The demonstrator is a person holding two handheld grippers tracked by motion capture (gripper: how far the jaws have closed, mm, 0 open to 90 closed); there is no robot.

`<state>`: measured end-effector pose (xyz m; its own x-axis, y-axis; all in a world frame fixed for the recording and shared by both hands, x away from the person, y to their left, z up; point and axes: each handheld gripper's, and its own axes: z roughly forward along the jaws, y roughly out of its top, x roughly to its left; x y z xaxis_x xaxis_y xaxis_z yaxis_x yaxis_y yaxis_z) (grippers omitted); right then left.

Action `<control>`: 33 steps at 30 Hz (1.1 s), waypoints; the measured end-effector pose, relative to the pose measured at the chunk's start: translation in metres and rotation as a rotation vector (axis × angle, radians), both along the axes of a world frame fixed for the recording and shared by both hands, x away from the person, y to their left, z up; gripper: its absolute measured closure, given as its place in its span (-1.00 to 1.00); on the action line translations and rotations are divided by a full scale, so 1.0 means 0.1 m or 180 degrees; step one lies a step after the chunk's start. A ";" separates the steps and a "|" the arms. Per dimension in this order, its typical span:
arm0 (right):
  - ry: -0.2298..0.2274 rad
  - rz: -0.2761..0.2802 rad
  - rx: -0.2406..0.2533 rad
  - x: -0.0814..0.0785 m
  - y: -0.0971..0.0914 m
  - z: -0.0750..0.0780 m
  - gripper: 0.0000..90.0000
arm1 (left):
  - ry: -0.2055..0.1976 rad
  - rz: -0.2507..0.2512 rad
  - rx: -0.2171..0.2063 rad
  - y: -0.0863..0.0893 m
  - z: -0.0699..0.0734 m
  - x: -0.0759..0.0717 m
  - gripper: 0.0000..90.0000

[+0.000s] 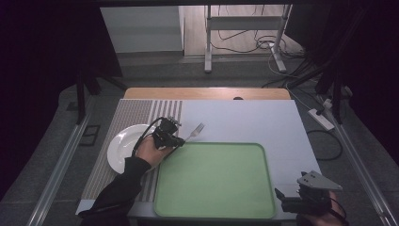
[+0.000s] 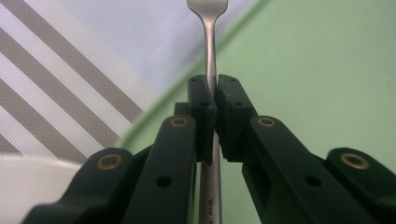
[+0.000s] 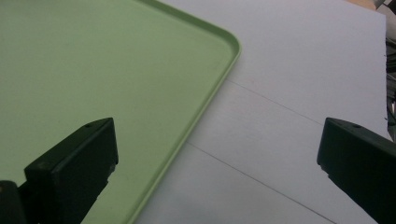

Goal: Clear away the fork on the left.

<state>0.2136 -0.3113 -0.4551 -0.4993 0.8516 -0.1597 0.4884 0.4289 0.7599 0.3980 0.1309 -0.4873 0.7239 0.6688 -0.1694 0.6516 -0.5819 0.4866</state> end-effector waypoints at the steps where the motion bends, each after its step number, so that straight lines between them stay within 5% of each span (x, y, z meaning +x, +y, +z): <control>1: -0.0002 0.0003 0.0000 0.00 0.00 0.00 -1.00 | 0.0012 0.0010 -0.0005 0.01 0.00 -0.04 0.89; 11: -0.0011 0.0021 -0.0018 0.00 0.01 0.00 -1.00 | 0.0040 0.0061 -0.0006 0.03 0.01 -0.45 0.89; 33: -0.0029 0.0038 -0.0032 0.00 0.02 0.00 -1.00 | 0.0336 0.0174 0.0026 -0.06 -0.20 -1.02 0.88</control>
